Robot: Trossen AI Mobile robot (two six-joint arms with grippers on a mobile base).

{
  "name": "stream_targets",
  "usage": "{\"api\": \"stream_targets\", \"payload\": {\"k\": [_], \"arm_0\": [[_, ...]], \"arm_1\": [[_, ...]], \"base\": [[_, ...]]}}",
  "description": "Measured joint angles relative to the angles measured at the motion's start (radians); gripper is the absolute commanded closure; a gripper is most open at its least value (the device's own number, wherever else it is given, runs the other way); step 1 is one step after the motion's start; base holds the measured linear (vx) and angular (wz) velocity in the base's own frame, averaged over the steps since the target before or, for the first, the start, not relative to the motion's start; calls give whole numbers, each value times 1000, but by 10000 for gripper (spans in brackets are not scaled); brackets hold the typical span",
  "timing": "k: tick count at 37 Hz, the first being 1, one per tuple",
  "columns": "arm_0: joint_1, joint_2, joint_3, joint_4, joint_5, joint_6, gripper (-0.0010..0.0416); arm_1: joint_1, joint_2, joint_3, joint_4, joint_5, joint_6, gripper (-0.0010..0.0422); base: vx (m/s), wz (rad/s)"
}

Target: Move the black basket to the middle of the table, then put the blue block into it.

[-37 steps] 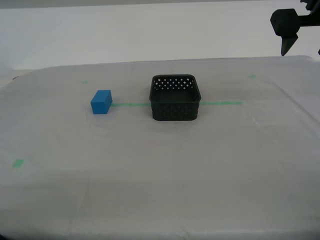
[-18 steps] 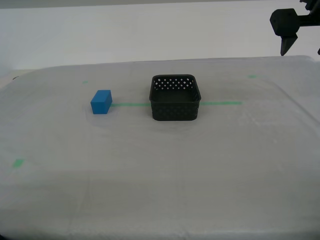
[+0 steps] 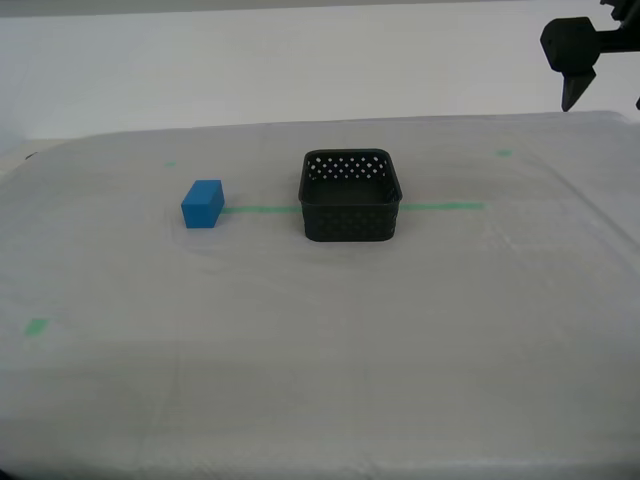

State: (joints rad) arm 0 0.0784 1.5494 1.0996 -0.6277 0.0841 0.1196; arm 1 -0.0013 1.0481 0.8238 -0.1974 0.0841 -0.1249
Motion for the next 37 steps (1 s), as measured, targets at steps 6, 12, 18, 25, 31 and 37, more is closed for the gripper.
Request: {"api": "stream_targets", "payload": {"k": [6,12,18,25,31,37], "arm_0": [[-1,0,0,0,0,0,7],[0,0,0,0,0,0,7],[-1,0,0,0,0,0,7],[0,0,0,0,0,0,7],[0,0,0,0,0,0,7],[-1,0,0,0,0,0,7]], "arm_1": [[-1,0,44,-109,-19,-8,11],[-1,0,79,-207,-37,-8,11],[-7,0,112,-286,-61,-11,11],[-17,0,117,-324,-76,-31,11],[-34,0,117,-379,-103,-63,11],[-59,7,117,-415,-132,-83,11]], "base": [[0,0],[0,0],[0,0],[0,0],[0,0],[0,0]]}}
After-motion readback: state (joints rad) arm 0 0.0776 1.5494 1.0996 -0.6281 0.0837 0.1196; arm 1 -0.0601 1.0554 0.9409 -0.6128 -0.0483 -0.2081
